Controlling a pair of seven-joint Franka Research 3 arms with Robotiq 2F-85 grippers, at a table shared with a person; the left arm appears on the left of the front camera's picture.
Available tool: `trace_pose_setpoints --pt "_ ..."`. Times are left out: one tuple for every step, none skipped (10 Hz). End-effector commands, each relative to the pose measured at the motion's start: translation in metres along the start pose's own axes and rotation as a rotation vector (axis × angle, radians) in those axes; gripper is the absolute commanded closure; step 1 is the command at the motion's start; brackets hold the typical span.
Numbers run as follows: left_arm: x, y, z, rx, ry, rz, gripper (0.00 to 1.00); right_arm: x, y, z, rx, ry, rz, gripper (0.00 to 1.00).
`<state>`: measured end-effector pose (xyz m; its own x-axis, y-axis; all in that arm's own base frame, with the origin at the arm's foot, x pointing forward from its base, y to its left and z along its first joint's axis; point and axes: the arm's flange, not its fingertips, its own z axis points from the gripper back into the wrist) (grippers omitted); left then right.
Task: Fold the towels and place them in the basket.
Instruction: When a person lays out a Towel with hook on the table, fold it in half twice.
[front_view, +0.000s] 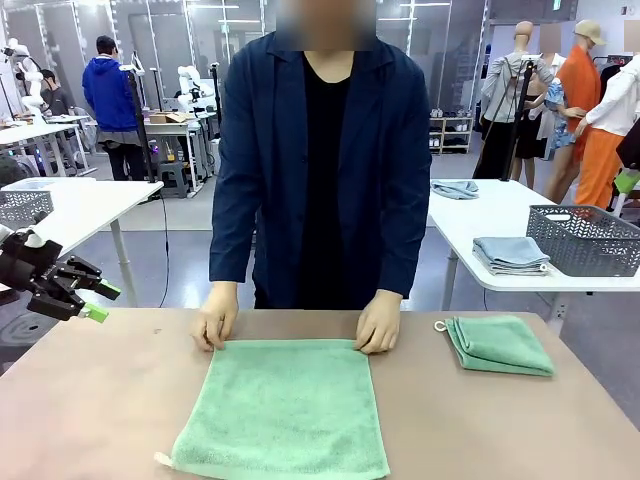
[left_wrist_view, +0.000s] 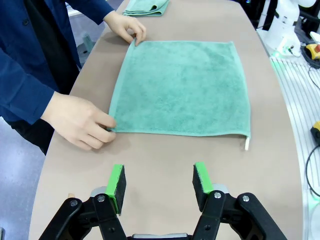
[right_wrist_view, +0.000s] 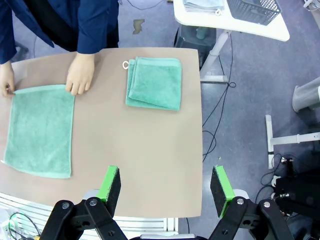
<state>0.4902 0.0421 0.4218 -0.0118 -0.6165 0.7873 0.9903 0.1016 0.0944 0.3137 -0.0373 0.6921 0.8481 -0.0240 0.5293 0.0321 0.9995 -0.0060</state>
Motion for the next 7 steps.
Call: trace_pose_setpoints --pt "0.0012 -0.0005 0.0005 0.002 -0.002 -0.001 0.31 0.0001 0.0002 -0.0004 -0.006 -0.005 -0.009 0.10" --pt "0.0012 -0.0005 0.0005 0.002 -0.002 -0.001 0.31 0.0001 0.0002 -0.0004 -0.006 -0.005 -0.009 0.10" --pt "0.0012 -0.0005 0.0005 0.002 -0.002 -0.001 0.31 0.0001 0.0002 -0.0004 -0.006 -0.005 -0.009 0.10" --pt "0.0012 -0.0005 0.0005 0.002 -0.002 -0.001 0.31 0.0001 0.0002 -0.0004 -0.006 -0.005 -0.009 0.10" --pt "0.0012 -0.0005 0.0005 0.002 -0.002 -0.001 0.31 0.0001 0.0002 -0.0004 -0.006 -0.005 -0.009 0.10" --pt "0.0000 0.0000 0.0000 0.000 0.000 0.000 0.31 0.0000 0.0000 0.0000 0.000 0.000 0.000 0.09" --pt "0.0081 -0.0017 0.0019 0.009 0.011 -0.029 0.31 0.0043 0.0075 0.0000 0.012 -0.015 0.074 0.09"
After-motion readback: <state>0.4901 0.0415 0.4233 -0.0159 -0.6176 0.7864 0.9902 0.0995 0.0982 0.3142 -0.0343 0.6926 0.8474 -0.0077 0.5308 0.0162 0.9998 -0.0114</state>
